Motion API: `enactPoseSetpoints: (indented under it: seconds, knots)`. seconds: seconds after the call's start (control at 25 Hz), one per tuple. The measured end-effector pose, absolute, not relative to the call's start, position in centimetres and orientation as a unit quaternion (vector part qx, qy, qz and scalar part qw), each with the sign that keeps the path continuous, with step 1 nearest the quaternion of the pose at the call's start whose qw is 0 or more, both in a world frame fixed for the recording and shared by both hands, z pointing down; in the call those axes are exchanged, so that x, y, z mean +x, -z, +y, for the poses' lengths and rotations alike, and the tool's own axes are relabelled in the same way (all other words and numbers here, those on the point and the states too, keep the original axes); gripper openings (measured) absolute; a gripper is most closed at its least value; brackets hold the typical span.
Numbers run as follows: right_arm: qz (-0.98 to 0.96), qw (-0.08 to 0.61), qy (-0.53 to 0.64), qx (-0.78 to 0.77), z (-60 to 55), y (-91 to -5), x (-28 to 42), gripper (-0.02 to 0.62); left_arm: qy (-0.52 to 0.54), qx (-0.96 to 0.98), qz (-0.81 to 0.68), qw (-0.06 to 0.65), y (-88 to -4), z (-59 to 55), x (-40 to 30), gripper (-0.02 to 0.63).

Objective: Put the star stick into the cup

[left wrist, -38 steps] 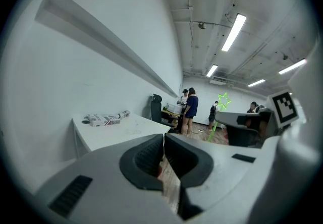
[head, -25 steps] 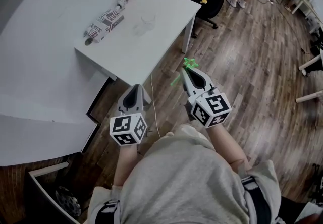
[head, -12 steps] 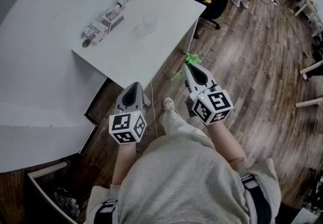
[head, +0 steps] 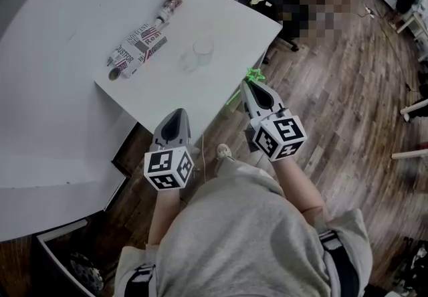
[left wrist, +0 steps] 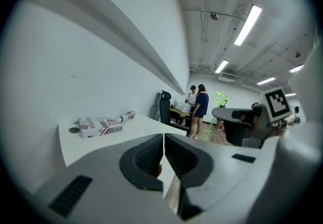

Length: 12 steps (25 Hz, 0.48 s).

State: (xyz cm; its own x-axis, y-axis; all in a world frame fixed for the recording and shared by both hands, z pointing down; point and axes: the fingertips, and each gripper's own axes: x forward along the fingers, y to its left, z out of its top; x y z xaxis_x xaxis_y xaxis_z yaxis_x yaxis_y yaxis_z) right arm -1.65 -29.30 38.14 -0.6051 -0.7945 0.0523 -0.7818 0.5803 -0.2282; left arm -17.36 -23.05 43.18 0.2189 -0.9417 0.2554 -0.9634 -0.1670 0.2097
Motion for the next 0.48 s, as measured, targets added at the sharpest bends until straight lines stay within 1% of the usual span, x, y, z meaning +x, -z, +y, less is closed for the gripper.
enactPoseSetpoints:
  seconds: [0.48]
  knots:
    - [0.902, 0.024, 0.125, -0.413, -38.8, -39.0, -3.8, -0.002, -0.038, 0.746, -0.643, 0.171, -44.2, -30.7, -18.3, 0.012]
